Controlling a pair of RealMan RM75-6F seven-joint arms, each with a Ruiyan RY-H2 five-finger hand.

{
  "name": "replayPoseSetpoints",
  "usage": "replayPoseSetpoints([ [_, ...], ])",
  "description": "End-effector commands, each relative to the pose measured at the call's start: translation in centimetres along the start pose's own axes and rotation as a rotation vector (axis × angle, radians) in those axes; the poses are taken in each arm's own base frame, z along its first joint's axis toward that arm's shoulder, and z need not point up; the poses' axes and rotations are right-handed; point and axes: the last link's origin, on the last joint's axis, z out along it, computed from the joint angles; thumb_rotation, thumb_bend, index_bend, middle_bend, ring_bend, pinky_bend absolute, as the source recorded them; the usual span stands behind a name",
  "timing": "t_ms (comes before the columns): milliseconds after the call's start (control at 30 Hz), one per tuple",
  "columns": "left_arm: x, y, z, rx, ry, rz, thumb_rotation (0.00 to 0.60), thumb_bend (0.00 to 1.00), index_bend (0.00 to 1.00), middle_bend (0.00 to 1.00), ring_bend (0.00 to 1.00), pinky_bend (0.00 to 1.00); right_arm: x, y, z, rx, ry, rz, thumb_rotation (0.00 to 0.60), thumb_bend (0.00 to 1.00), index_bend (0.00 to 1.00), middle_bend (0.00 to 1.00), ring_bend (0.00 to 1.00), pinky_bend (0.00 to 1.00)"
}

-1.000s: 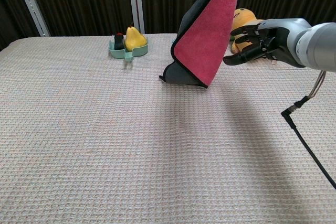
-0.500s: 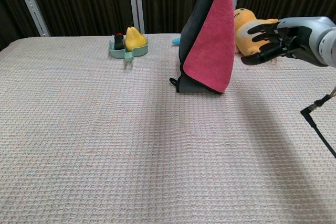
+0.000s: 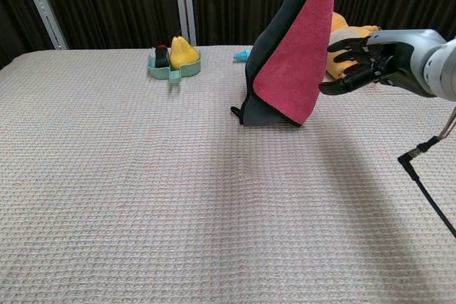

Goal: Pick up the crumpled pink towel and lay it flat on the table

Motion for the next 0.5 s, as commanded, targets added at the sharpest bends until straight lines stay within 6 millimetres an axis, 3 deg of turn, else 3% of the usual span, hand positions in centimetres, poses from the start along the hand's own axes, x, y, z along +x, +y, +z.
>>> replayPoseSetpoints([
  [33,0.1,2.0,-0.2,-0.039,0.03,-0.023,0.6,0.71,0.91,0.29,0.03,0.07,0.0,-0.1,0.2,0.001,0.001,0.001,0.6,0.38,0.0,0.0,0.0,0.0],
  [300,0.3,4.2,-0.3,-0.056,0.076,-0.066,0.6,0.71,0.91,0.29,0.03,0.07,0.3,-0.7,1.0,0.005,0.012,0.005,0.6,0.38,0.0,0.0,0.0,0.0],
  [500,0.1,4.4,-0.1,-0.045,0.087,-0.056,0.6,0.71,0.91,0.29,0.03,0.07,-0.7,-1.0,1.8,-0.007,0.006,-0.005,0.6,0.32,0.0,0.0,0.0,0.0],
])
